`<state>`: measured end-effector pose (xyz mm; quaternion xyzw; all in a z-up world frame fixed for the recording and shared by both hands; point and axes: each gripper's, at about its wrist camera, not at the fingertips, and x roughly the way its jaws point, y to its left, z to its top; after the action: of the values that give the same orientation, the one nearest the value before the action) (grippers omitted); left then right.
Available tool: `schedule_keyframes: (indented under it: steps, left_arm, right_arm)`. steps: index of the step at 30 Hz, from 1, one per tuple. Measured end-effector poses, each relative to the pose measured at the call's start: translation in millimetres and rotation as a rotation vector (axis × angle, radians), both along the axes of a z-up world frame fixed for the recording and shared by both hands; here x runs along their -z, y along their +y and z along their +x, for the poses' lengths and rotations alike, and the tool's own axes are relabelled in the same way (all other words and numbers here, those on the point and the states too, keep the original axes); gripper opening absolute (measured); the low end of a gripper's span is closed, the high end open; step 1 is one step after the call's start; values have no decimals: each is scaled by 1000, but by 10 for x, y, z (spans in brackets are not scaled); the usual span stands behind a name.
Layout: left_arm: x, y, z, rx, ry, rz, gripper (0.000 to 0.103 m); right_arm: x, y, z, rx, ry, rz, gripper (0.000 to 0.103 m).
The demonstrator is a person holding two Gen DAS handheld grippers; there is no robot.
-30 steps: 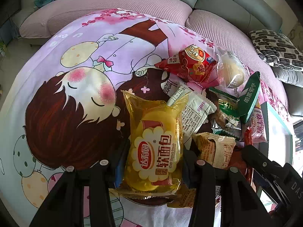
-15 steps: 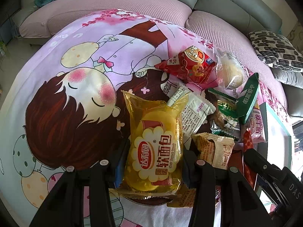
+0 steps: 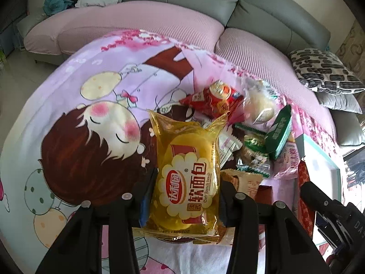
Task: Organize snacks
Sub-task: 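Carry the bread bag with the left tool while the right tool carries the red packet into the tray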
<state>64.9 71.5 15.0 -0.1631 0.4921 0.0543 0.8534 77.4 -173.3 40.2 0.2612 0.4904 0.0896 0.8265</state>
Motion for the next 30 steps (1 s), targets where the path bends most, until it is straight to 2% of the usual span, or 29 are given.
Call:
schedule_keyframes:
  steps: [11, 22, 30]
  left_arm:
    - [-105, -223, -1, 57, -23, 22, 47]
    - [-315, -874, 84, 227, -57, 64, 47]
    - [-486, -1620, 139, 400, -96, 68, 47]
  right_arm:
    - [-119, -313, -54, 58, -26, 21, 52]
    - [-164, -1279, -285, 314, -52, -38, 52]
    - [-53, -1979, -500, 527, -23, -170, 52]
